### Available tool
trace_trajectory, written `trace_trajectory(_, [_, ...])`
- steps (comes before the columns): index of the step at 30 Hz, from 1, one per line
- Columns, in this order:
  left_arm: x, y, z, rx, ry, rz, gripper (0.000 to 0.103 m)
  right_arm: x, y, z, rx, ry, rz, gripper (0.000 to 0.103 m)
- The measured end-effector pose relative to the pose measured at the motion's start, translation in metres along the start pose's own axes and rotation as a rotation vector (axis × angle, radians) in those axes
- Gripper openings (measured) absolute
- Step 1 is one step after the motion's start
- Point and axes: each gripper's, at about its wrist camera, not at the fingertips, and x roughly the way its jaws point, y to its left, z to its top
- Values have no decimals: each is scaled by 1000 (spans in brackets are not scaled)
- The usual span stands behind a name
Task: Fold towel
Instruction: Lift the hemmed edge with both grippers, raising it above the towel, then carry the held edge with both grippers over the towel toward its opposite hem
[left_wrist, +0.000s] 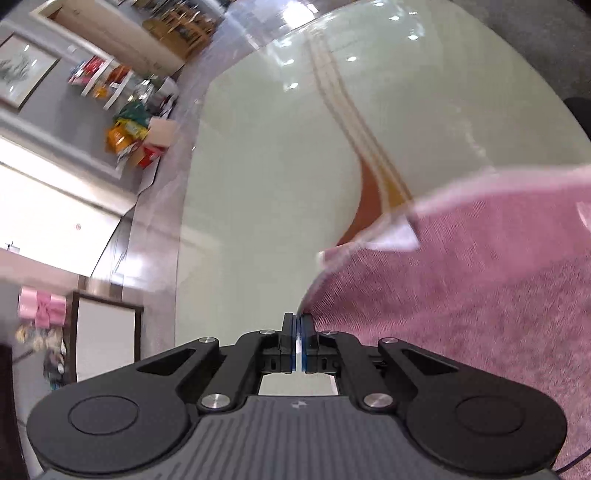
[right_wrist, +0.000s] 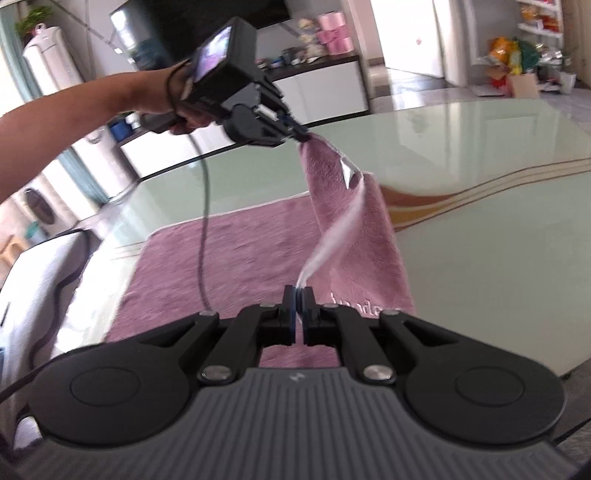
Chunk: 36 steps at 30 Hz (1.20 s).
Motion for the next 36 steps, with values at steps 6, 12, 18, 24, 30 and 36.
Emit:
trace_trajectory(6, [-13,0,-35,-38,15,13,3,10,26,-10,-25,49,80,3])
trace_trajectory(12, [-24,1,-69,-72,30,41,3,24,59,-13,-77,80,145,3])
trace_trajectory(18, [-33,0,-98,-95,46,55,3,40,87,-17,-116,103,185,3])
trace_trajectory(24, [-41,1,-127,-119,57,82,3,51,110,-20,-145,119,217,3])
trace_trajectory(30, [-45,1,-155,-143,61,89,3,61,124,-21,-161,144,235,3])
trace_trajectory(36, [-42,-12,-186,-155,80,86,3,75,140,-26,-197,191,268,3])
